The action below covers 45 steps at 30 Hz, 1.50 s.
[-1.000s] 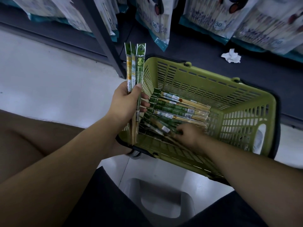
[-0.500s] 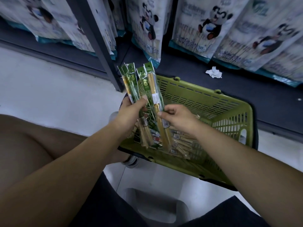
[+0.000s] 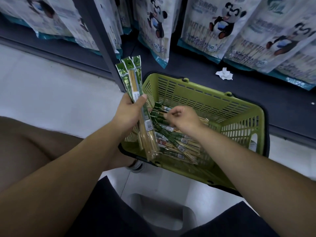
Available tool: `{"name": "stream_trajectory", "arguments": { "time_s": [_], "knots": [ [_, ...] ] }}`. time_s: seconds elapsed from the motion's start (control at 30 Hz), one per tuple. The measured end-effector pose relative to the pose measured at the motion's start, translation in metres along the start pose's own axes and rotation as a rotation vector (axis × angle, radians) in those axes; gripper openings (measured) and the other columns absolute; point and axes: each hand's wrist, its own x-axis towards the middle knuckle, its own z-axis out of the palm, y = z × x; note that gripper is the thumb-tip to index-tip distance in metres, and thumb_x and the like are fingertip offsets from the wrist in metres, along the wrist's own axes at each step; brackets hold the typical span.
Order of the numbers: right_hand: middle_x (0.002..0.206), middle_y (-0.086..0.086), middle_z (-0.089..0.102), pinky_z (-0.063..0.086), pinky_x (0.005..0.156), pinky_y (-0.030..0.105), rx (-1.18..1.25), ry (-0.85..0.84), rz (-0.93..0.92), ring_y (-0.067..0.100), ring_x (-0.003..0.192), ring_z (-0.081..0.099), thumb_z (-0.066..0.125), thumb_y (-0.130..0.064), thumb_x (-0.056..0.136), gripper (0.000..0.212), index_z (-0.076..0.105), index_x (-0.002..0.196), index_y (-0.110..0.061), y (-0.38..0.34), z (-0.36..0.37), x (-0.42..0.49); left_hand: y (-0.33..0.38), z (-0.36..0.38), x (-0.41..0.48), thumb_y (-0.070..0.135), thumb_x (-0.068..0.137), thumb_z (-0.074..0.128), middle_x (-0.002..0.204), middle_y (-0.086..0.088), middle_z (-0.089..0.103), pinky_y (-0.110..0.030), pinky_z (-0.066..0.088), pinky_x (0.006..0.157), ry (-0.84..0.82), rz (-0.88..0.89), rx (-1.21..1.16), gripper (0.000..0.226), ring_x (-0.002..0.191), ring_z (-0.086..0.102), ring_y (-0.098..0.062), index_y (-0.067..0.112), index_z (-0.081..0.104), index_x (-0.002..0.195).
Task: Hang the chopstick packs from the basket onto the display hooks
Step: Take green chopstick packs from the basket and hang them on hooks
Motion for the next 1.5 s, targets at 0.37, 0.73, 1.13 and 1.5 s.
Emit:
{"name": "stream_trajectory", "arguments": {
  "time_s": [0.37,0.73,1.13,1.5],
  "knots": [
    [0.138,0.011,0.058,0.052,0.096,0.037,-0.673,-0.241,0.156,0.029,0.116,0.061,0.077,-0.032,0.089,0.056,0.057,0.139,-0.019,0.116,0.025,0.026,0.0,-0.008,0.007,0.03,0.102,0.064,0.085,-0.005,0.072,-0.053,0.061,0.069,-0.007,0.029,0.048,0.021,0.079,0.074,-0.025,0.015,0.055,0.114],
    [0.134,0.013,0.056,0.051,0.087,0.038,-0.99,-0.222,0.073,0.033,0.118,0.057,0.073,-0.031,0.091,0.062,0.047,0.145,-0.016,0.139,0.042,0.031,-0.01,-0.004,0.015,0.028,0.1,0.066,0.08,0.001,0.07,-0.031,0.056,0.055,0.026,0.042,0.034,0.016,0.071,0.073,-0.017,0.016,0.057,0.107],
    [0.086,0.001,0.067,0.038,0.055,0.026,-0.75,-0.125,0.122,0.019,0.073,0.057,0.066,-0.032,0.094,0.015,0.072,0.104,-0.022,0.119,0.016,0.027,-0.007,-0.004,0.012,0.03,0.099,0.066,0.077,0.007,0.071,-0.041,0.06,0.064,0.004,0.039,-0.012,0.012,0.073,0.073,-0.017,0.022,0.059,0.105],
    [0.06,0.002,0.065,0.035,0.051,0.024,-0.04,-0.042,-0.076,0.014,0.052,0.052,0.076,-0.031,0.09,0.015,0.071,0.08,-0.02,-0.038,-0.032,-0.015,0.025,0.029,-0.007,0.023,0.103,0.062,0.108,-0.01,0.077,-0.039,0.062,0.074,-0.114,-0.152,-0.273,0.017,0.095,0.076,-0.028,0.015,0.061,0.118]
  ]
}}
